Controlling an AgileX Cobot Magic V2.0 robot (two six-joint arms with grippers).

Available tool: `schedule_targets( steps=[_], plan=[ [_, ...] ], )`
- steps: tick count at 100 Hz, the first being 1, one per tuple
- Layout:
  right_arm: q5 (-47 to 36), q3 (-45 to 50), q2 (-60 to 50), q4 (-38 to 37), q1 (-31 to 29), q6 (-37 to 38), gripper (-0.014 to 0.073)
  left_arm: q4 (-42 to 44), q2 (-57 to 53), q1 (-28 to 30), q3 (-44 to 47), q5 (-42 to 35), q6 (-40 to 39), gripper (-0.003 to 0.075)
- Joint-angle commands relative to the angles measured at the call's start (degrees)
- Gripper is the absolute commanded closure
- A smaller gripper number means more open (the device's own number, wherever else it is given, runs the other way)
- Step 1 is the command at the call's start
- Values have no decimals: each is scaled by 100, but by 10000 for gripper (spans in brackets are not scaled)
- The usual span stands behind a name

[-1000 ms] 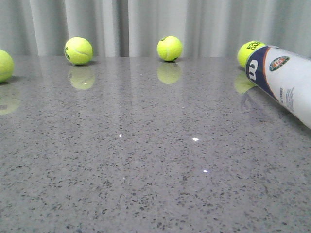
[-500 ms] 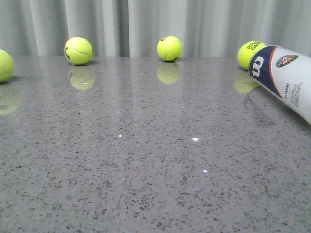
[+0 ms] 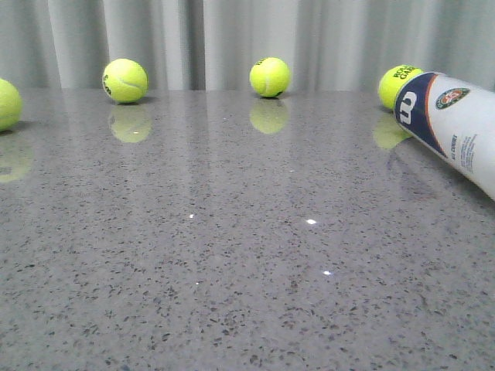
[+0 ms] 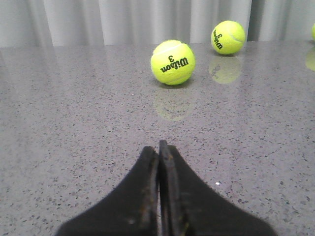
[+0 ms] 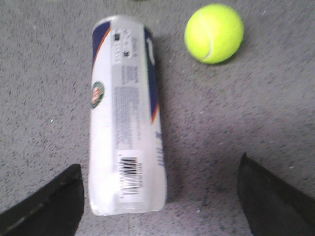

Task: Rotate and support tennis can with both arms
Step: 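Grasp the can with the right gripper and lift it toward the center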

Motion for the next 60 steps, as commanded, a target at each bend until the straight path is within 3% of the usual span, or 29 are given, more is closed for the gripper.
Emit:
schedule_targets(
  steps=[1,60],
  plan=[
    [-51,-381,342,274,96,-59,-34,-33,-222,15,269,-446,-69,741],
    [-110,-1199,2703,688,588,-94,-34,-33,-222,15,269,-446,-69,741]
  ],
)
